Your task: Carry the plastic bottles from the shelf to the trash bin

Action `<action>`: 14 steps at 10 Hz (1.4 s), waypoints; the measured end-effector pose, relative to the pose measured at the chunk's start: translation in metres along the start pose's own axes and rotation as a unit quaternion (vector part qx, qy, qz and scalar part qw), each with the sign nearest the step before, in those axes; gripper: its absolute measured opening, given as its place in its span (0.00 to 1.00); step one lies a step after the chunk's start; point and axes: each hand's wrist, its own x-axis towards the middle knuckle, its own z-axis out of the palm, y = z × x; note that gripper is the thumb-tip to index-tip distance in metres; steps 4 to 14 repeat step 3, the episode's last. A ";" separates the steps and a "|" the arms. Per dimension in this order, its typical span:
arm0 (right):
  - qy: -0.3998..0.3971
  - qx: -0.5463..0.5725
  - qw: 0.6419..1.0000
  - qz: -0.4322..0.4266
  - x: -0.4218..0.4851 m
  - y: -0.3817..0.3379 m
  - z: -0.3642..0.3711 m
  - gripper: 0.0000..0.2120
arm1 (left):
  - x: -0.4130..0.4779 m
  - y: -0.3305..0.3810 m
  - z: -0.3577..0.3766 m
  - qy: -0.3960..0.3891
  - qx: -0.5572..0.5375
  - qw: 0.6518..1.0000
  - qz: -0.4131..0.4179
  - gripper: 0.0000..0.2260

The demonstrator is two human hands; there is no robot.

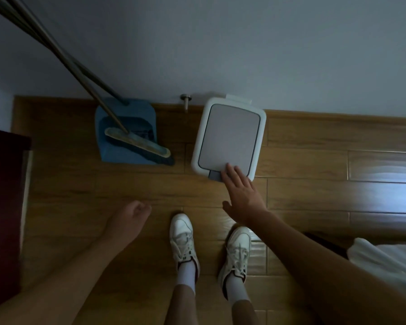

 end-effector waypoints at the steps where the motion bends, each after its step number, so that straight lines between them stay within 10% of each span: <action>1: 0.004 0.021 1.000 0.007 0.000 -0.001 -0.013 0.41 | -0.006 -0.001 -0.005 -0.005 -0.005 1.000 -0.009 0.11; 3: -0.021 0.108 0.990 0.089 -0.006 -0.003 -0.037 0.25 | -0.026 0.002 -0.022 0.003 -0.043 0.999 -0.014 0.09; 14: -0.021 0.108 0.990 0.089 -0.006 -0.003 -0.037 0.25 | -0.026 0.002 -0.022 0.003 -0.043 0.999 -0.014 0.09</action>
